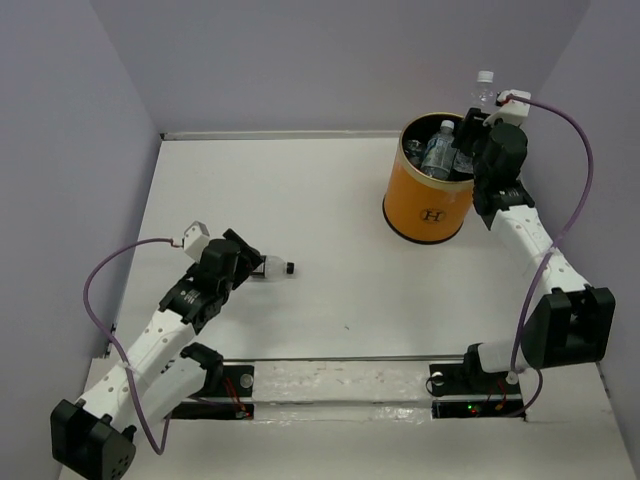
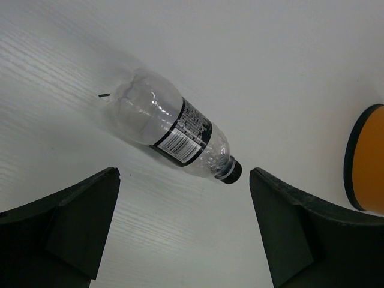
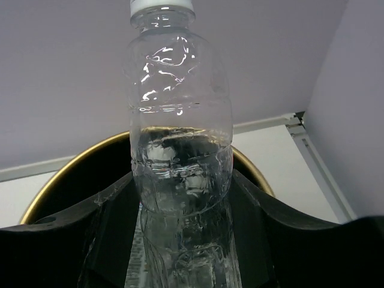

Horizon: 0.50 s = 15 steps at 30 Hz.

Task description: Put the plastic bottles in the bin

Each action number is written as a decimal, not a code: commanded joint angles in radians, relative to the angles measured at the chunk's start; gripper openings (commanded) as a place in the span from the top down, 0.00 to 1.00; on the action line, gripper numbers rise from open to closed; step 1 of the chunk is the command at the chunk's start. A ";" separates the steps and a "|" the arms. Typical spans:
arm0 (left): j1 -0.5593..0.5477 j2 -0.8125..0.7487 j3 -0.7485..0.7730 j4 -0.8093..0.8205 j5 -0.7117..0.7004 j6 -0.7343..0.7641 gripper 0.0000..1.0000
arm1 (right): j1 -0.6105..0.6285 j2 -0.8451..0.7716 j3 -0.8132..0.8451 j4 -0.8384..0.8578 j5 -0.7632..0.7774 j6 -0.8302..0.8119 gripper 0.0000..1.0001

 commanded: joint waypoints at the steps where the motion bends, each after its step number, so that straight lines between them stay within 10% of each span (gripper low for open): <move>1: 0.007 0.018 -0.040 0.049 -0.057 -0.073 0.01 | -0.073 0.004 -0.062 0.262 -0.015 0.055 0.75; 6: 0.008 0.078 -0.055 0.083 -0.092 -0.090 0.01 | -0.084 0.018 -0.134 0.299 0.004 0.102 0.69; 12: 0.010 0.155 -0.057 0.143 -0.114 -0.104 0.01 | -0.084 -0.013 -0.190 0.325 -0.053 0.141 0.15; 15: 0.011 0.202 -0.058 0.177 -0.108 -0.101 0.01 | -0.084 -0.054 -0.191 0.268 -0.081 0.151 0.05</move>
